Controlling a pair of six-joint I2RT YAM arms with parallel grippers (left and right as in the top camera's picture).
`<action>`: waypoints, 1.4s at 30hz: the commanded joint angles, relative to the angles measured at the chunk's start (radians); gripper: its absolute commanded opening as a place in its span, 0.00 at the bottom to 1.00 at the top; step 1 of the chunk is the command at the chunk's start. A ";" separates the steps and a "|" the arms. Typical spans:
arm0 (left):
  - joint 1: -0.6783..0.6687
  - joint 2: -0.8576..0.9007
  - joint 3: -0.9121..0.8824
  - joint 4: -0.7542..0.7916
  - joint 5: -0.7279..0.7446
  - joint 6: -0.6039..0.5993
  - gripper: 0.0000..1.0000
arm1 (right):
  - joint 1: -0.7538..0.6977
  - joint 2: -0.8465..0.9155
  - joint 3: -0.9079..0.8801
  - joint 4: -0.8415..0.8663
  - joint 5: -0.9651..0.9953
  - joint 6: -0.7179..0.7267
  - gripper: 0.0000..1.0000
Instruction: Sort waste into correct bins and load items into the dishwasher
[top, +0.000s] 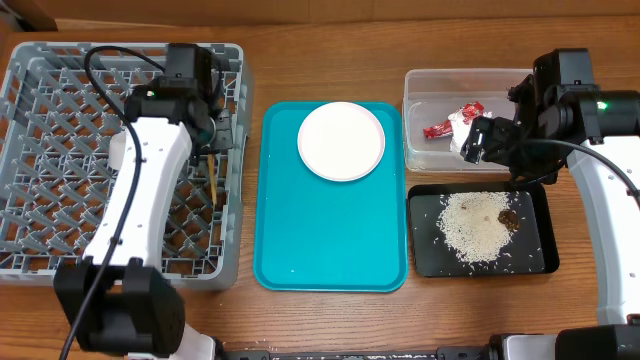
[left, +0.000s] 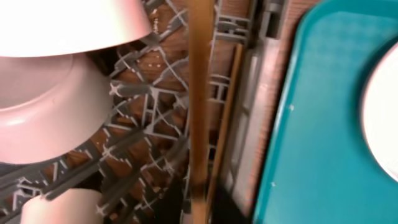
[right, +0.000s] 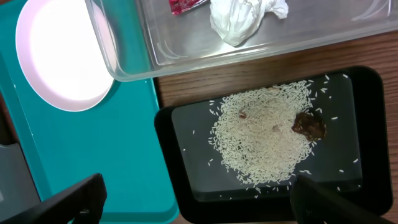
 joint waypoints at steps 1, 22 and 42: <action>0.000 0.031 0.002 0.021 0.003 0.051 0.36 | -0.002 -0.006 0.006 0.003 0.006 -0.005 0.96; -0.394 0.148 0.021 0.256 0.279 0.242 0.58 | -0.002 -0.006 0.006 0.010 0.006 -0.005 0.96; -0.525 0.383 0.035 0.201 0.139 0.301 0.05 | -0.002 -0.006 0.006 0.005 0.006 -0.005 0.96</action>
